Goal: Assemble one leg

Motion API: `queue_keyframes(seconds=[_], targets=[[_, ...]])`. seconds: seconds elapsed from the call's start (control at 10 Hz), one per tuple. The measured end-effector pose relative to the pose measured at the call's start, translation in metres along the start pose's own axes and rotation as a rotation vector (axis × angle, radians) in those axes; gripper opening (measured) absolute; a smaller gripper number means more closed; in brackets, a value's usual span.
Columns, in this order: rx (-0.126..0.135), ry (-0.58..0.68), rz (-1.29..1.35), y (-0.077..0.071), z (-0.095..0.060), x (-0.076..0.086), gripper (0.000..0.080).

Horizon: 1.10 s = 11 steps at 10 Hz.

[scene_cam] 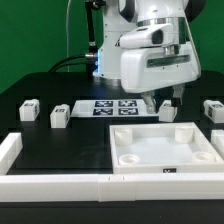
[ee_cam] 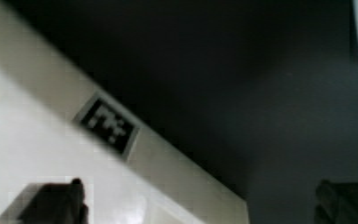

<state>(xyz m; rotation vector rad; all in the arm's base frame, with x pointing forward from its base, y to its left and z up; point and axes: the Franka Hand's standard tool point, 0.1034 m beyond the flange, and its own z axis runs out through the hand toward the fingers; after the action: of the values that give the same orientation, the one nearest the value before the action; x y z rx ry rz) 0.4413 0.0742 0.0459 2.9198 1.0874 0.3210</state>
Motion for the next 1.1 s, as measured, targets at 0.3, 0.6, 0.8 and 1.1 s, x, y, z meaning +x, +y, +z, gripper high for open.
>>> queue_keyframes(seconds=[0.3, 0.6, 0.8, 1.1], targets=[[0.003, 0.013, 0.423, -0.024, -0.001, 0.009, 0.0649], [0.017, 0.012, 0.690, -0.062, 0.001, 0.012, 0.0649], [0.037, 0.015, 0.646, -0.090, 0.001, 0.020, 0.0649], [0.058, 0.007, 0.606, -0.122, 0.001, 0.033, 0.0649]])
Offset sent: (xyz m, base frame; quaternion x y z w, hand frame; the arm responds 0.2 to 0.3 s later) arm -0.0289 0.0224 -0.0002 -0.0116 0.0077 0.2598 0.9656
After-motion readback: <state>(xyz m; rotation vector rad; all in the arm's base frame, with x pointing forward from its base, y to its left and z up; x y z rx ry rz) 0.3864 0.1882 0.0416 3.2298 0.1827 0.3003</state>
